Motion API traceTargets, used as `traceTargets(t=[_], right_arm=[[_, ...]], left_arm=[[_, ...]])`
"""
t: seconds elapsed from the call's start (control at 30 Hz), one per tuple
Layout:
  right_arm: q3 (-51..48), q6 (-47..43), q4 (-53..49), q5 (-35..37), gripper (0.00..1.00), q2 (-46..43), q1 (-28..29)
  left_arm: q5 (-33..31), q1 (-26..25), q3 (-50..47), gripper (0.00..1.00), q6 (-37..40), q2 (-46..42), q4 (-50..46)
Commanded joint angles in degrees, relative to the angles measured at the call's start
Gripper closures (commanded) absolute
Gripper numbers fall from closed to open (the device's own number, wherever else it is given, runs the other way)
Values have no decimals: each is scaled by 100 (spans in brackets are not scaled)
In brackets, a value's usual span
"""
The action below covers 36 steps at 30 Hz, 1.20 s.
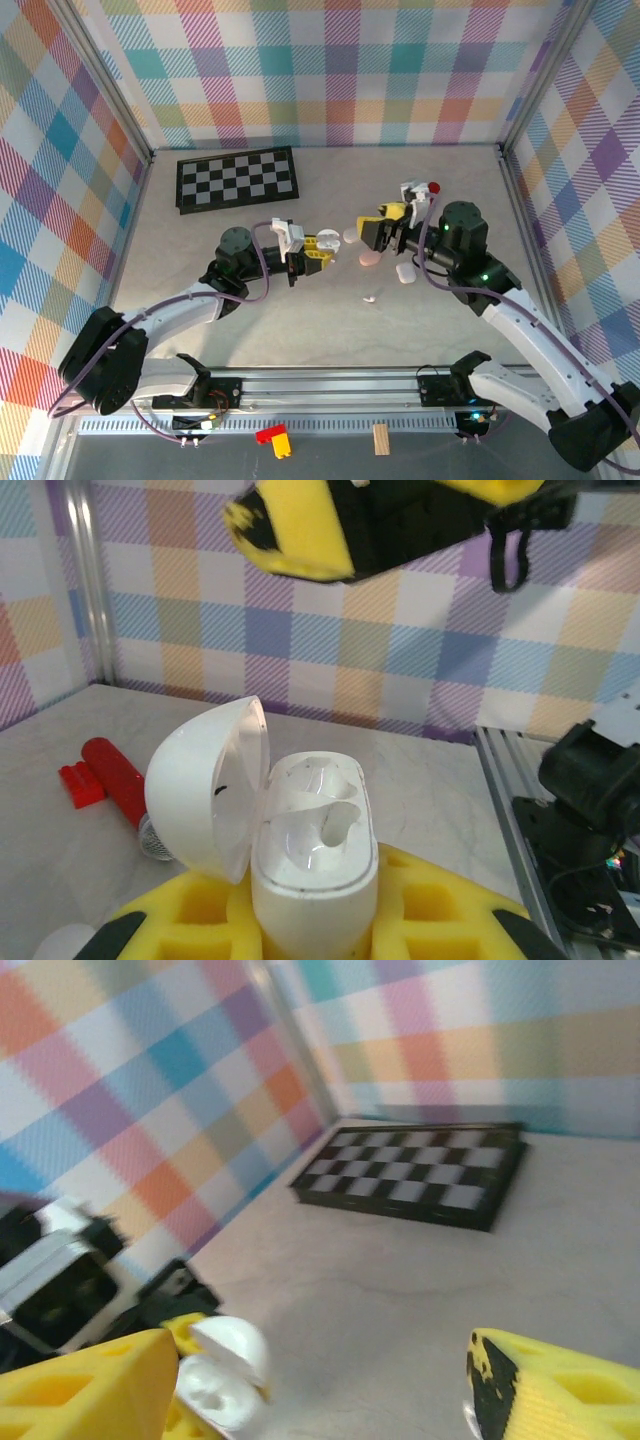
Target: Insert wireless bluetooth earbuds into charging case
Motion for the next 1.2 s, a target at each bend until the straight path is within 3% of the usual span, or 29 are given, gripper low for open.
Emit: traceTargets(t=[0.0, 0.17, 0.3, 0.4, 0.93, 1.17], right_arm=[[-244, 1223, -984, 1451, 26, -103, -137], [-766, 2337, -2046, 1515, 28, 43, -139], [-1461, 3041, -1539, 638, 40, 495, -58], [-1743, 3404, -1196, 589, 43, 926, 215], [-1804, 3520, -518, 252, 63, 2401, 450], [-1655, 3434, -307, 114, 66, 2853, 450]], left_arm=[[-149, 91, -89, 100, -361, 148, 1083], [-191, 117, -144, 100, -778, 462, 1867], [-178, 126, -164, 100, -824, 593, 2125], [-207, 135, -193, 100, -760, 638, 2204], [-228, 161, -308, 100, -521, 463, 1951], [-185, 170, -317, 100, -371, 300, 1595]])
